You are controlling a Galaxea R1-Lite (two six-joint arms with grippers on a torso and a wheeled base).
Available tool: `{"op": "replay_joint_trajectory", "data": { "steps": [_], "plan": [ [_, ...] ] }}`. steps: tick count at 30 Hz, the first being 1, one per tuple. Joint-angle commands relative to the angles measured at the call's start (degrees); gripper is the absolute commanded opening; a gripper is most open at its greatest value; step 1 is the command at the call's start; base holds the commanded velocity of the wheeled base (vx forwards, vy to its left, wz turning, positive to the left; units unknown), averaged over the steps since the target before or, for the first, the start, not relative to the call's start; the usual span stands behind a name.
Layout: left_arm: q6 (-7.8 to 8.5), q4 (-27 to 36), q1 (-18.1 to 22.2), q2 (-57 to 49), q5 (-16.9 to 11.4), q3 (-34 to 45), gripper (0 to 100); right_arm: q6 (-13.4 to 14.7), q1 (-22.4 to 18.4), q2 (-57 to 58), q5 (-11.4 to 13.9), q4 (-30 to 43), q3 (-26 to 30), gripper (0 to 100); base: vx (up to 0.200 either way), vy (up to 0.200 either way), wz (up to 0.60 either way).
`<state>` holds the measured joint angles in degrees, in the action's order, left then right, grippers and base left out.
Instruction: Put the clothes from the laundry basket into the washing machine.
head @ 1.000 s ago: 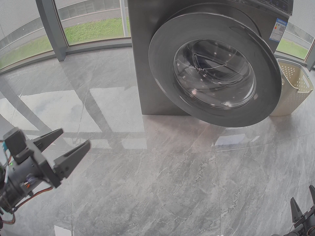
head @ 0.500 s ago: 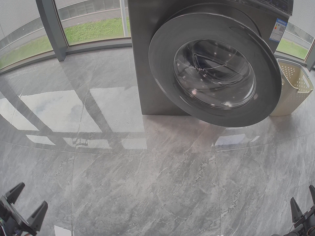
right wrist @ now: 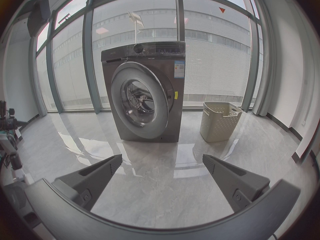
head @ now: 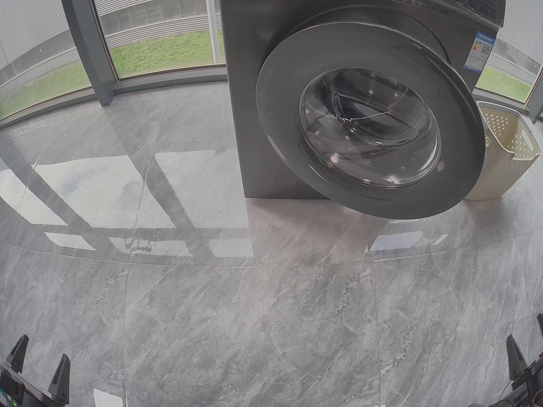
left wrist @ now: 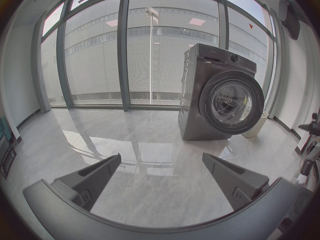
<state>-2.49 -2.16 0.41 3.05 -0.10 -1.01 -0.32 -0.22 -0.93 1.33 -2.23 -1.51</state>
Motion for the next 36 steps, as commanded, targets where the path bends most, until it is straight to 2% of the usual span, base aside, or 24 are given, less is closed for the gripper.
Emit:
{"op": "replay_joint_trajectory", "data": {
  "steps": [1,4,9,13,14,16,18,32,36],
  "plan": [
    [2.05,2.5,-0.5,-2.9,1.9,1.0,100,2.2,1.0,-8.4,3.9,-3.4,-11.0,100,0.0,0.0,0.0],
    [3.01,2.2,-0.6,-2.9,-1.3,1.0,100,2.4,2.1,-19.6,7.9,-4.2,-11.7,100,0.0,0.0,0.0],
    [2.93,2.2,-0.6,-2.9,-1.1,1.0,100,1.9,3.5,-34.0,10.7,-5.7,-14.4,100,0.0,0.0,0.0],
    [2.84,2.2,-0.6,-2.9,-1.1,1.0,100,3.4,6.1,-41.9,10.7,-12.5,-15.3,100,0.0,0.0,0.0],
    [2.93,2.2,-0.6,-2.9,-1.1,1.0,100,5.1,6.5,-44.3,10.5,-15.2,-15.3,100,0.0,0.0,0.0],
    [2.93,2.2,-0.6,-2.9,-1.1,1.0,100,6.6,6.5,-46.7,10.5,-16.4,-15.3,100,0.0,-0.1,0.0],
    [2.93,2.2,-0.6,-2.9,-1.1,1.0,100,7.1,6.6,-47.9,10.5,-16.8,-15.3,100,0.0,-0.2,0.0],
    [3.01,2.2,-0.6,-2.9,-1.1,1.0,100,7.3,8.2,-49.3,10.7,-16.8,-15.0,100,0.0,-0.2,0.0],
    [3.01,2.2,-0.6,-2.9,-1.1,1.0,100,7.6,13.7,-49.3,10.7,-16.8,-14.7,100,0.0,-0.2,0.0]
  ]
}}
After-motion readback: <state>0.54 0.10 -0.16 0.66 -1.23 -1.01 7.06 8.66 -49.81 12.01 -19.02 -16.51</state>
